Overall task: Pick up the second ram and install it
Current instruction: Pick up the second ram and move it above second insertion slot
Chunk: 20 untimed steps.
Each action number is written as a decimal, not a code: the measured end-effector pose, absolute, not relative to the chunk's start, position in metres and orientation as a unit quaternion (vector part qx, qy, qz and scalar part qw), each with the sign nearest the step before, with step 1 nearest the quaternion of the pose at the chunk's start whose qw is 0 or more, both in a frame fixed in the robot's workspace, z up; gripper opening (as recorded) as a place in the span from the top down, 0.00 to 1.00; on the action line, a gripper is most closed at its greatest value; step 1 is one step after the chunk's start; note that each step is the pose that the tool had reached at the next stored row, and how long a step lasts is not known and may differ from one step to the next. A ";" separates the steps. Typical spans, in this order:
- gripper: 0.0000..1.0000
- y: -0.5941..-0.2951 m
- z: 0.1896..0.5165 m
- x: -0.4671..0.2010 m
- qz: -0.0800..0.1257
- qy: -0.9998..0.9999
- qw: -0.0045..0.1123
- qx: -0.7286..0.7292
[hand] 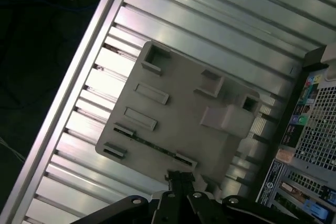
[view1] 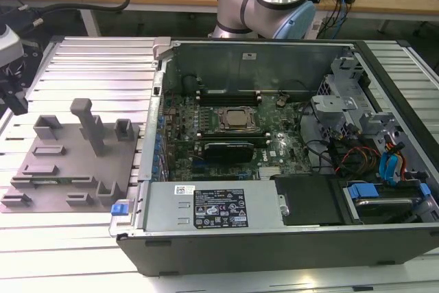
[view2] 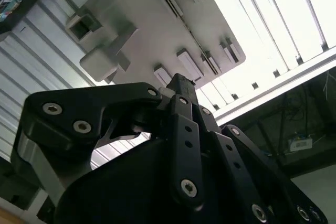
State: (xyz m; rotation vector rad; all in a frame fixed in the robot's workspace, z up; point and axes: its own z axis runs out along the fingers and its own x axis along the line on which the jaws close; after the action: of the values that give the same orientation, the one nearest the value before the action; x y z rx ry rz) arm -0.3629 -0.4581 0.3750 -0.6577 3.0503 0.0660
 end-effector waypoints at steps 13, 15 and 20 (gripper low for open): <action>0.92 -0.458 0.375 -0.363 0.022 0.961 0.009 -0.276; 0.92 -0.458 0.375 -0.363 0.022 0.958 0.009 -0.285; 0.92 -0.458 0.375 -0.363 0.022 0.950 0.008 -0.311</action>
State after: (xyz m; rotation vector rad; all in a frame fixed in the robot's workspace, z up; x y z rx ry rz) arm -0.3629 -0.4581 0.3750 -0.9717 2.9699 0.0691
